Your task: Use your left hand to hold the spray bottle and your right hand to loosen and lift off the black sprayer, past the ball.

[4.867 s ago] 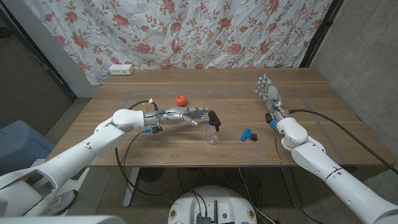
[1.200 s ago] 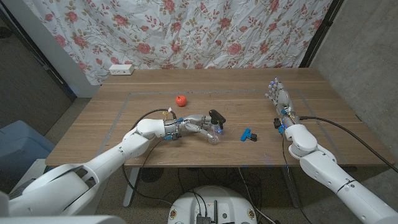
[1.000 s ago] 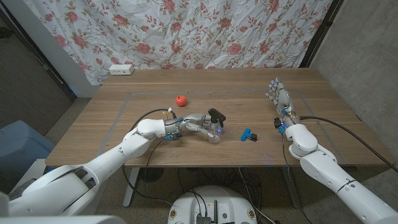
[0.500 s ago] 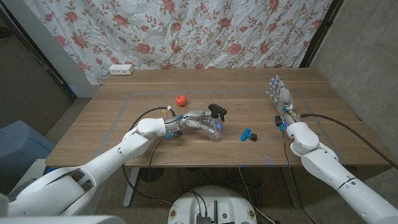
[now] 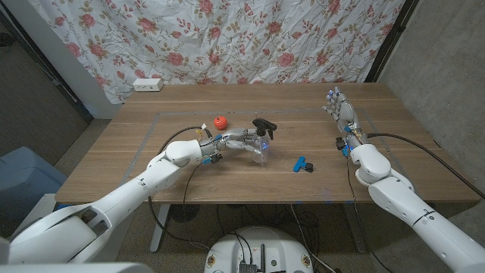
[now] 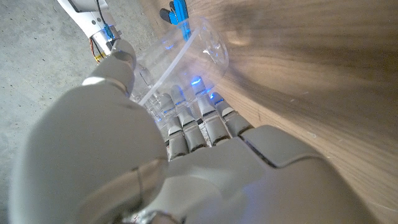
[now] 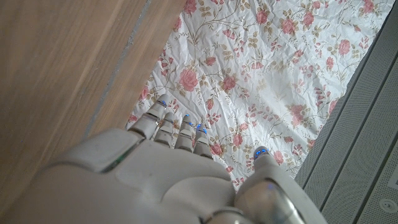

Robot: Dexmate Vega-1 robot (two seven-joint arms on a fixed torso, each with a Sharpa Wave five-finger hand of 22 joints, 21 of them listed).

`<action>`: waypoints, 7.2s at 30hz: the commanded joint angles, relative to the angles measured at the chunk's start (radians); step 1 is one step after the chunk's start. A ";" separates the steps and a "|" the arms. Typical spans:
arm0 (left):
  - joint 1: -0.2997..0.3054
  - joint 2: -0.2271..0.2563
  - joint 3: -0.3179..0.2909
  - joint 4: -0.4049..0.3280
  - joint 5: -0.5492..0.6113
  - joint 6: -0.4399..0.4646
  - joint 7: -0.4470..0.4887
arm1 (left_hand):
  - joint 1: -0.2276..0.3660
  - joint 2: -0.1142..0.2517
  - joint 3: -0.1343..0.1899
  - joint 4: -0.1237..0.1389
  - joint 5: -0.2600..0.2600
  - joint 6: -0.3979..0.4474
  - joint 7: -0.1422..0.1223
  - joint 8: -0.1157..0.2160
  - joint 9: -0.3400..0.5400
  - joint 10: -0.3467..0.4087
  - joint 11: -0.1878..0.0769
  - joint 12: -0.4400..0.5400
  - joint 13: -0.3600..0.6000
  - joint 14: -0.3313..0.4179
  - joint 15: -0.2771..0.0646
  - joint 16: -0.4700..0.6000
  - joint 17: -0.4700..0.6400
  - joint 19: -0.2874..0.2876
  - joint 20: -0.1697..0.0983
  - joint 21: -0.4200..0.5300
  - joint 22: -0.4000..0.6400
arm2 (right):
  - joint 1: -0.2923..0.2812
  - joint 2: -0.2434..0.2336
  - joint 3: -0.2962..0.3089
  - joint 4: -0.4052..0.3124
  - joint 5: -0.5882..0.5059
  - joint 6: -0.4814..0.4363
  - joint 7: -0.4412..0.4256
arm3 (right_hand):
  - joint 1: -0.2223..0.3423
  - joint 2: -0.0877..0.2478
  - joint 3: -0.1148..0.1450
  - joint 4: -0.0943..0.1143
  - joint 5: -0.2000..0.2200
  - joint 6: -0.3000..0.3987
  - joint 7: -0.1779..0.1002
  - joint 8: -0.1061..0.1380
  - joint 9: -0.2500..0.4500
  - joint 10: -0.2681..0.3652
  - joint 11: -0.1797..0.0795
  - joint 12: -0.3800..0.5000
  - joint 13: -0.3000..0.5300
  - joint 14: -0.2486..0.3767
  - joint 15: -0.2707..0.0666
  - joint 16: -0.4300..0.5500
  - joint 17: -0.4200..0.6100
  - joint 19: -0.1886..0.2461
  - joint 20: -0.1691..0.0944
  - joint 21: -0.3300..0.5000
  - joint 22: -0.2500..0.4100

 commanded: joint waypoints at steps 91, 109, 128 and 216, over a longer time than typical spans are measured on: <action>-0.241 -0.191 0.087 0.309 0.070 -0.079 -0.086 | 0.038 0.097 -0.037 0.001 0.017 0.039 -0.017 0.075 0.006 0.059 -0.061 0.040 0.121 -0.001 -0.156 -0.014 0.035 0.028 -0.057 0.002 0.008 | 0.184 -0.573 -0.049 -0.677 -0.466 -0.678 0.446 | 0.347 -0.094 0.119 -0.213 0.030 0.084 -0.034 0.050 0.042 -0.224 0.052 -0.008 0.014 -0.126 0.149 -0.006 -0.019 -0.083 0.108 0.001 0.003; -0.277 -0.227 0.097 0.378 0.072 -0.097 -0.113 | 0.024 0.099 -0.041 0.004 0.016 0.056 -0.011 0.088 0.001 0.063 -0.054 0.041 0.127 0.001 -0.150 -0.024 0.033 0.026 -0.060 0.000 0.008 | 0.311 -0.553 -0.157 -0.700 -0.552 -0.755 0.572 | 0.400 -0.120 0.134 -0.211 0.041 0.121 -0.043 0.075 0.052 -0.240 0.060 -0.003 0.015 -0.135 0.151 -0.005 -0.018 -0.094 0.116 0.001 0.003; -0.273 -0.226 0.101 0.366 0.075 -0.090 -0.117 | 0.010 0.112 -0.040 0.007 0.016 0.053 -0.014 0.095 -0.002 0.062 -0.057 0.039 0.133 0.005 -0.153 -0.034 0.032 0.025 -0.058 -0.001 0.007 | 0.432 -0.498 -0.276 -0.701 -0.703 -0.801 0.735 | 0.440 -0.129 0.146 -0.208 0.049 0.125 -0.055 0.084 0.061 -0.253 0.059 -0.002 0.015 -0.142 0.152 -0.003 -0.018 -0.102 0.117 0.002 0.003; -0.221 -0.194 0.104 0.296 0.062 -0.041 -0.113 | 0.027 0.116 -0.044 -0.011 0.013 0.071 -0.002 0.134 -0.021 0.081 -0.039 0.036 0.154 0.021 -0.139 -0.047 0.046 0.027 -0.061 -0.002 0.007 | 0.400 -0.440 -0.267 -0.668 -0.672 -0.793 0.681 | 1.005 -0.049 0.282 -0.212 0.008 0.494 -0.167 0.330 0.137 -0.137 -0.063 0.025 0.013 -0.068 0.044 0.038 -0.005 -0.014 0.012 0.010 0.002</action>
